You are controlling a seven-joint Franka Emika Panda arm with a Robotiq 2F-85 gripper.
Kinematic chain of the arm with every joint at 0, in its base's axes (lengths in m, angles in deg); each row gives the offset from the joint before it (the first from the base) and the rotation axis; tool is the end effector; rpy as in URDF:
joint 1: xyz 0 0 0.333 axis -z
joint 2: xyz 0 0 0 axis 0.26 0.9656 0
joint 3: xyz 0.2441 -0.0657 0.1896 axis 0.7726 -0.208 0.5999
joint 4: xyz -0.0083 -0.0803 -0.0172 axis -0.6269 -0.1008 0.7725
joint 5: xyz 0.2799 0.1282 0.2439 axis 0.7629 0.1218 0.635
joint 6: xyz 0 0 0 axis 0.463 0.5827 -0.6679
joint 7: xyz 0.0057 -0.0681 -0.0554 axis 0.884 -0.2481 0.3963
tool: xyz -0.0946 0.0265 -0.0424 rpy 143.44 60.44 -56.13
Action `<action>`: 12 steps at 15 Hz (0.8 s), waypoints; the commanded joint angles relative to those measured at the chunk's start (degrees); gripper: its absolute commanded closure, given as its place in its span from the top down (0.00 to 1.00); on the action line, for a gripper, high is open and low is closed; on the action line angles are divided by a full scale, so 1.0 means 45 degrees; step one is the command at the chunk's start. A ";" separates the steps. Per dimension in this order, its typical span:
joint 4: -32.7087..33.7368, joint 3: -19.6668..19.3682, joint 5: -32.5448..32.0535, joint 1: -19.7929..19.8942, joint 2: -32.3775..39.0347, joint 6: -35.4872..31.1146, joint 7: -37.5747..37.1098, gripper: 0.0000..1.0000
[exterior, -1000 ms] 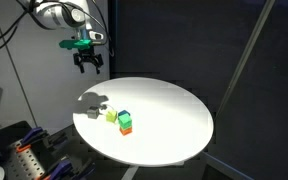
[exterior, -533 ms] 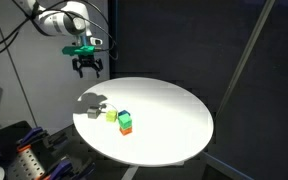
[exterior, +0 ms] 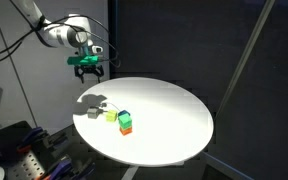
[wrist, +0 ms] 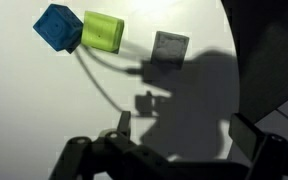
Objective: Put the grey block on top of the green block
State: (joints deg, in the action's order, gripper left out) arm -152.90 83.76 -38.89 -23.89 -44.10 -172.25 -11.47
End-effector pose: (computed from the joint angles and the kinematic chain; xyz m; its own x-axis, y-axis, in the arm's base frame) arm 0.4970 0.1607 0.2746 0.7515 0.6591 0.0300 0.6554 -0.7509 0.0804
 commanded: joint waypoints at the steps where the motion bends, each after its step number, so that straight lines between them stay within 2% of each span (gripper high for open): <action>1: -0.0185 0.0183 0.0686 0.0272 0.0230 -0.0615 0.0621 1.00; 12: -0.1086 0.0087 0.1710 0.0449 0.0315 -0.1739 -0.0681 1.00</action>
State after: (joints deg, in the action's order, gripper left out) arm -156.25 83.74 -32.76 -22.58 -42.05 -178.16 -13.36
